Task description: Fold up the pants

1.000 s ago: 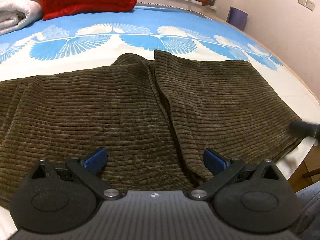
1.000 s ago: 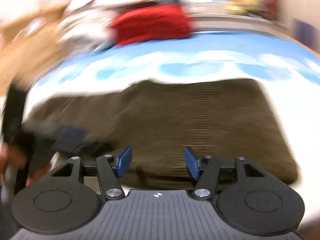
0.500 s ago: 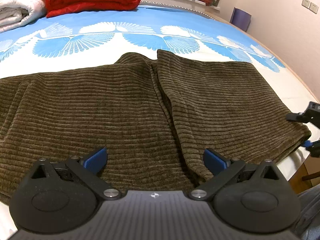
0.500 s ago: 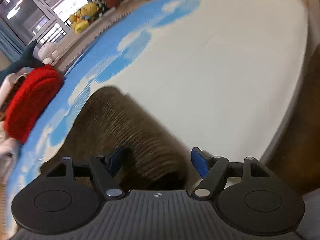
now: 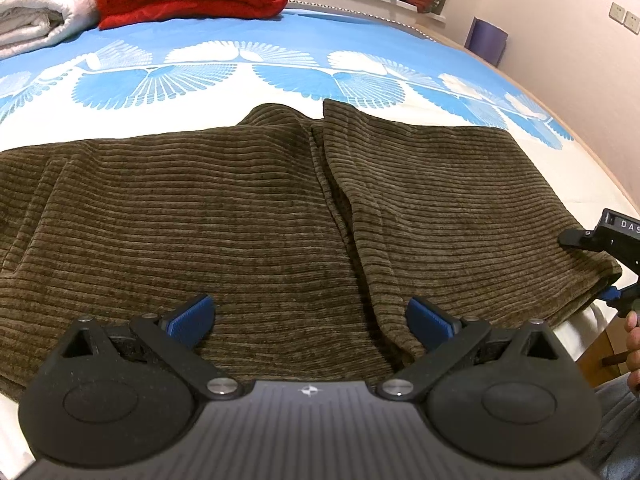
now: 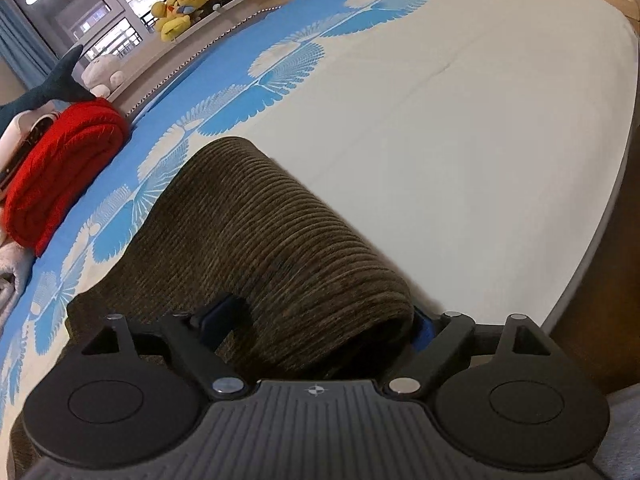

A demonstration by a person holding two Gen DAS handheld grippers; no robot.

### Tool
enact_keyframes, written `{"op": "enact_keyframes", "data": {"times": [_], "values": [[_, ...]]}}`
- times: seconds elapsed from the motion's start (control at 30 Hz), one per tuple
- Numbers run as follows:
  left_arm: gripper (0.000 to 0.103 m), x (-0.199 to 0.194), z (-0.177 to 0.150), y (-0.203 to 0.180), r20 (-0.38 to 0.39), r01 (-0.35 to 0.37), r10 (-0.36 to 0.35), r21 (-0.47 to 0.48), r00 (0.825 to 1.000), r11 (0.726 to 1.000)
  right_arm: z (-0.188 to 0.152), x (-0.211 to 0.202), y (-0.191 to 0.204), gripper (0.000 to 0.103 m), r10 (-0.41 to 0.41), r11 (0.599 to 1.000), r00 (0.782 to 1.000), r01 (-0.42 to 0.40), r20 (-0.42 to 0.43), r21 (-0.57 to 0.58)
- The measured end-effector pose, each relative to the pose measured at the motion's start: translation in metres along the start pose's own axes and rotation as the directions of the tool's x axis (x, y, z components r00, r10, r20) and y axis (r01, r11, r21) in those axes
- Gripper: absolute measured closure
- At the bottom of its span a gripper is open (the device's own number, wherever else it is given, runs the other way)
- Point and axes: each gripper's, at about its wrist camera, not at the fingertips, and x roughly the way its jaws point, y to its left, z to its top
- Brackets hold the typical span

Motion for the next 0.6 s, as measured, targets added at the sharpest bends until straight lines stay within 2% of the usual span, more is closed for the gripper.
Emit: {"op": "enact_keyframes", "data": {"times": [0.4, 0.6], "values": [[0.000, -0.0010, -0.0001, 0.0032, -0.001, 0.002, -0.002, -0.005, 1.000, 1.000, -0.0011, 0.0008, -0.0007, 0.011, 0.014, 1.000, 1.000, -0.014, -0.002, -0.011], [0.000, -0.0010, -0.0001, 0.0034, 0.000, 0.002, -0.002, -0.004, 1.000, 1.000, 0.0002, 0.0025, -0.0011, 0.005, 0.034, 0.999, 0.999, -0.034, -0.009, -0.007]]}}
